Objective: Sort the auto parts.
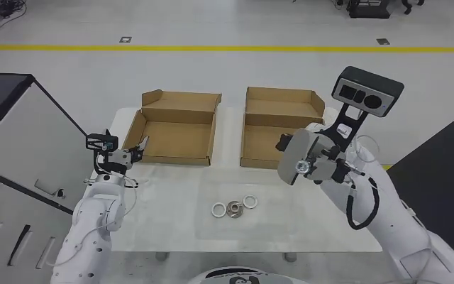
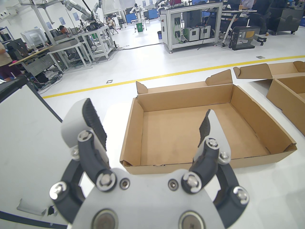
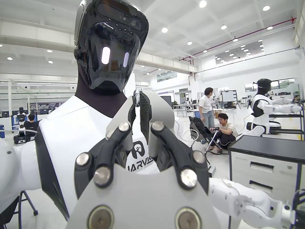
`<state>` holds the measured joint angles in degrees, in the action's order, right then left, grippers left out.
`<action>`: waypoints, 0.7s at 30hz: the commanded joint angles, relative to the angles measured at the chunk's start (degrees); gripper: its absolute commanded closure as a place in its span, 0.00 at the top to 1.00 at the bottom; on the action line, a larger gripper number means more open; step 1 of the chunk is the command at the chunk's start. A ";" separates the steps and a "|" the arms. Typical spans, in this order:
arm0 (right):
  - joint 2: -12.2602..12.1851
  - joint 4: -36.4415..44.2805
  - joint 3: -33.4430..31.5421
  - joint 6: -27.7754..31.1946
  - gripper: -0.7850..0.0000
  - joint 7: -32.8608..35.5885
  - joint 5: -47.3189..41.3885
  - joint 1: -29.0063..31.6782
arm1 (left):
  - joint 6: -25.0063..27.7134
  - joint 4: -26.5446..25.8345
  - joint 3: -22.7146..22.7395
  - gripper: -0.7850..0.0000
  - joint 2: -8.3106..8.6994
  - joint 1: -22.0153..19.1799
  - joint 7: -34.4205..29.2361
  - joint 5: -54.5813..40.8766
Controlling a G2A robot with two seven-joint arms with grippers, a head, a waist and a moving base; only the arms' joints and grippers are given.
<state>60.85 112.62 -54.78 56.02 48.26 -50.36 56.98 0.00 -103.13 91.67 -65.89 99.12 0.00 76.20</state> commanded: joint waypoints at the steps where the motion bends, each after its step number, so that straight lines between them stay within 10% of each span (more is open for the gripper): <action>1: 0.00 0.00 0.00 0.00 0.00 0.00 0.00 0.00 | 0.00 0.00 0.00 1.00 0.00 0.00 0.00 0.00; 21: -0.47 1.11 -5.43 -9.08 0.00 6.10 10.06 2.54 | 0.00 0.00 0.00 1.00 0.00 0.00 0.00 0.00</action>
<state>60.36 113.64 -60.15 47.16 54.34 -40.33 59.50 0.00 -103.13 91.67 -65.89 99.12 0.00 76.20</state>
